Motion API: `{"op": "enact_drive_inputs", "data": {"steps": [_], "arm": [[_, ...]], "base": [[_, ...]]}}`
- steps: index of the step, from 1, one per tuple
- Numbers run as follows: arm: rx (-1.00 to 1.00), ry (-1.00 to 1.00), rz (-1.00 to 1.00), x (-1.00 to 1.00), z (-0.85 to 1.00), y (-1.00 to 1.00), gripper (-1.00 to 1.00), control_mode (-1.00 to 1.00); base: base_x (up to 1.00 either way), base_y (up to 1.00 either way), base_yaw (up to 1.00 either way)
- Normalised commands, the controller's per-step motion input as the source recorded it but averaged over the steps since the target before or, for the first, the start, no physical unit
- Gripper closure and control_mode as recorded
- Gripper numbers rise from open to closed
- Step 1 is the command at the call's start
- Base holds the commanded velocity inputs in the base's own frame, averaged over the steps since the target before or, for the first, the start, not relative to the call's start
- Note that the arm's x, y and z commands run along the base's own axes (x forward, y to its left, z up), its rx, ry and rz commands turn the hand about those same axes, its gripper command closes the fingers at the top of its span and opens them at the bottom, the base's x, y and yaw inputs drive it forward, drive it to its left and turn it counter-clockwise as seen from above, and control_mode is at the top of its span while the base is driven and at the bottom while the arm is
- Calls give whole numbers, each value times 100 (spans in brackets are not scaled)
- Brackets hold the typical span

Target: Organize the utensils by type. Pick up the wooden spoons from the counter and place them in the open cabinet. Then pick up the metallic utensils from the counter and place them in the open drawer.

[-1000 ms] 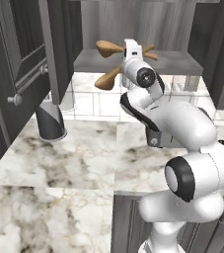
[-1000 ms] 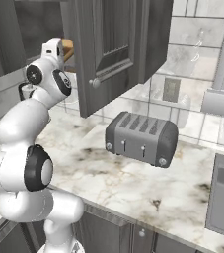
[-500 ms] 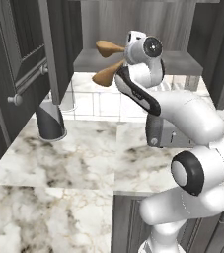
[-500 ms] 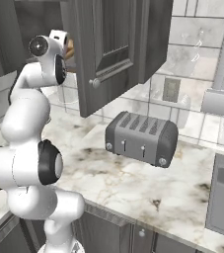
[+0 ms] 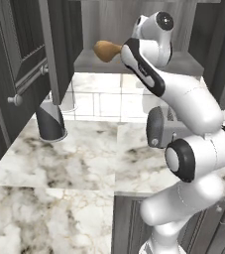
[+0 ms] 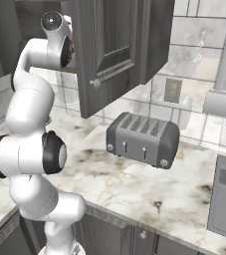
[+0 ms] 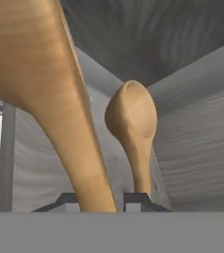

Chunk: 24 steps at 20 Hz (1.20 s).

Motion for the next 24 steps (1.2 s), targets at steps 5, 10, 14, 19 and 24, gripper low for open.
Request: {"op": "enact_drive_inputs", "data": {"steps": [5, 10, 14, 19, 24], "arm": [[5, 10, -4, 8, -6, -7, 100, -100], [0, 1, 1, 16, -8, -14, 100, -100], [-3, 0, 7, 18, -26, -13, 100, -100], [-6, -1, 10, 2, -44, -17, 100, -100], [-6, -6, 10, 12, -31, -19, 100, -100]], "base": [[0, 0, 0], [0, 0, 0], [0, 0, 0], [0, 0, 0], [0, 0, 0]]}}
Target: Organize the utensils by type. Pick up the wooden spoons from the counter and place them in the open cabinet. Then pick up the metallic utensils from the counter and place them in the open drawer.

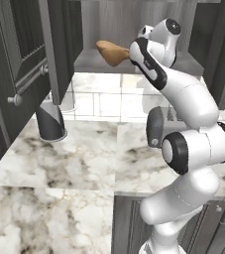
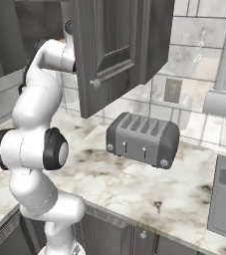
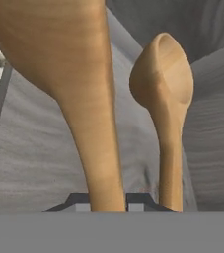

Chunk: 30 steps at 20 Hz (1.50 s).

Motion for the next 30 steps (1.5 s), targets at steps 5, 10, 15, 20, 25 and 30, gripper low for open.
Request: {"op": "enact_drive_inputs", "data": {"steps": [5, 10, 15, 20, 25, 30], "arm": [[-2, 0, 8, 25, -4, -19, 100, -100], [-2, 0, 7, 43, 1, -17, 100, -100], [-4, 1, 8, 31, -1, -19, 100, -100], [-6, 0, 6, 28, -9, -28, 100, -100], [-11, 0, 0, 14, -20, -23, 100, -100], [-10, -5, -1, 13, -25, -17, 100, -100]], "base": [[0, 0, 0], [0, 0, 0], [0, 0, 0], [0, 0, 0], [0, 0, 0], [0, 0, 0]]}}
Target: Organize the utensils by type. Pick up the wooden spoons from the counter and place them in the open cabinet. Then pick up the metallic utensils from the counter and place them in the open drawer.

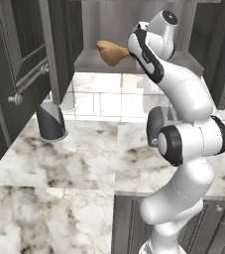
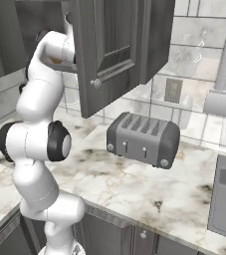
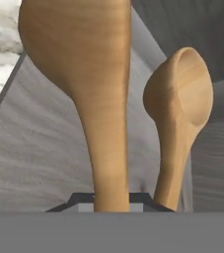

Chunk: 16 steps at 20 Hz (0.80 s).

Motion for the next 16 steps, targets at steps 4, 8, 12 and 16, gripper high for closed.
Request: {"op": "enact_drive_inputs", "data": {"steps": [4, 8, 12, 16], "arm": [[-5, -17, -5, 17, -26, -18, 100, -100], [-1, -14, -8, 26, -23, -24, 100, -100], [0, -5, -7, 45, -13, -33, 100, -100], [0, 0, -6, 55, 0, -34, 100, -100]], "base": [[0, 0, 0], [0, 0, 0], [0, 0, 0], [0, 0, 0]]}}
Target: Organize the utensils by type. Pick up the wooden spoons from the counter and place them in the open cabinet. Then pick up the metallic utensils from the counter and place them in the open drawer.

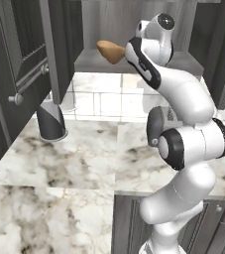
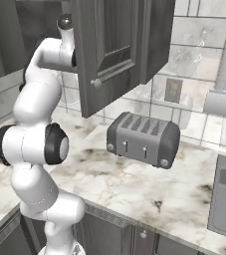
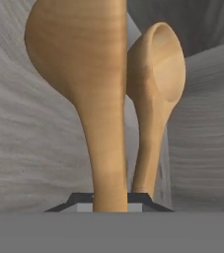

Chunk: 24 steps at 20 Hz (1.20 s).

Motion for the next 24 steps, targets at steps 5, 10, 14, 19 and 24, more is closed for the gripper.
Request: {"op": "enact_drive_inputs", "data": {"steps": [5, 10, 14, 19, 24], "arm": [[0, 0, -4, 44, -17, -37, 100, -100], [0, 0, -1, 47, -30, -35, 100, -100], [0, -2, 0, 38, -47, -32, 100, -100], [0, -2, 0, 46, -53, -27, 100, -100], [0, -5, 0, 42, -54, -20, 100, -100]], "base": [[0, 0, 0], [0, 0, 0], [0, 0, 0], [0, 0, 0], [0, 0, 0]]}}
